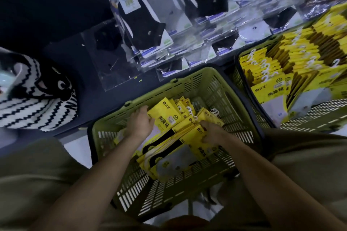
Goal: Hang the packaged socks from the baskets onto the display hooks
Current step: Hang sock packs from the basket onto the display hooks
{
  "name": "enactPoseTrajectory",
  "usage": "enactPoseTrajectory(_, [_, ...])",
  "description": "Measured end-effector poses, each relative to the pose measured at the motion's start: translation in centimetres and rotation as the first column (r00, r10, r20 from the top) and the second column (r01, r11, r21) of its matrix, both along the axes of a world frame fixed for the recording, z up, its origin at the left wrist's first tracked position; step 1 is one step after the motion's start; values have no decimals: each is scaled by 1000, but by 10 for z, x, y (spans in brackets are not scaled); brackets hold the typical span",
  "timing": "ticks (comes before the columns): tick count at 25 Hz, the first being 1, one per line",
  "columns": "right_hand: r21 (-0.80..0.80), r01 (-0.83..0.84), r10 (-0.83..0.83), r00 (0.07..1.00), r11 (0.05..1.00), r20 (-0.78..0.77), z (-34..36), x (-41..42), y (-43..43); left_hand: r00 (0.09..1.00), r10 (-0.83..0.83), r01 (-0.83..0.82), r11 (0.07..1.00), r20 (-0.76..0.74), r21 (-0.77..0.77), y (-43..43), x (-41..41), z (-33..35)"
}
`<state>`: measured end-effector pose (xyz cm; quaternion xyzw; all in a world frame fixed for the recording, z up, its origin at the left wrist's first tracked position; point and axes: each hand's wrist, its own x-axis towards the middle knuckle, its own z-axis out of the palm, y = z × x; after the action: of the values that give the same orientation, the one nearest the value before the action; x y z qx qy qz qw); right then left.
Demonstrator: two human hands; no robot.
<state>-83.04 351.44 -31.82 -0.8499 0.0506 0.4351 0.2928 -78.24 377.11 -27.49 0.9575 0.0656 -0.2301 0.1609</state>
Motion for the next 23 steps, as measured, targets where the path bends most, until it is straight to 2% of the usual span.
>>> enactPoseTrajectory(2, [-37,-59,59,998,998,6,0,-5,12,993,-24,26,1000,113,-11,1,-20,-1])
enactPoseTrajectory(4, [-54,-124,125,992,991,31,4,-13,21,987,-72,79,996,142,-44,-1,-42,0])
enactPoseTrajectory(6, [-3,-143,143,988,990,67,13,-14,23,987,-140,146,986,80,-78,-3,-63,-3])
enactPoseTrajectory(9, [65,-212,199,966,975,163,38,-12,27,958,-252,229,959,-139,-165,-7,-85,-7])
enactPoseTrajectory(11, [59,-281,258,933,958,251,58,-6,33,938,-250,176,942,-243,-287,-11,-95,-7])
enactPoseTrajectory(14, [44,-316,289,908,948,303,86,3,40,982,-104,23,891,-155,-453,-11,-97,3])
enactPoseTrajectory(16, [-17,-291,277,887,956,369,106,9,45,992,-59,-5,858,-108,-513,-5,-91,18])
enactPoseTrajectory(17, [-32,-243,233,870,969,435,115,12,46,995,-39,-18,846,-95,-533,0,-85,27])
enactPoseTrajectory(19, [96,-17,-35,857,995,514,134,20,50,993,84,-121,786,-88,-607,10,-74,47])
enactPoseTrajectory(21, [265,201,-306,838,943,451,152,29,55,961,249,-257,652,-119,-713,18,-64,73])
enactPoseTrajectory(23, [420,255,-431,807,871,405,166,35,63,948,292,-275,541,-129,-795,20,-54,99])
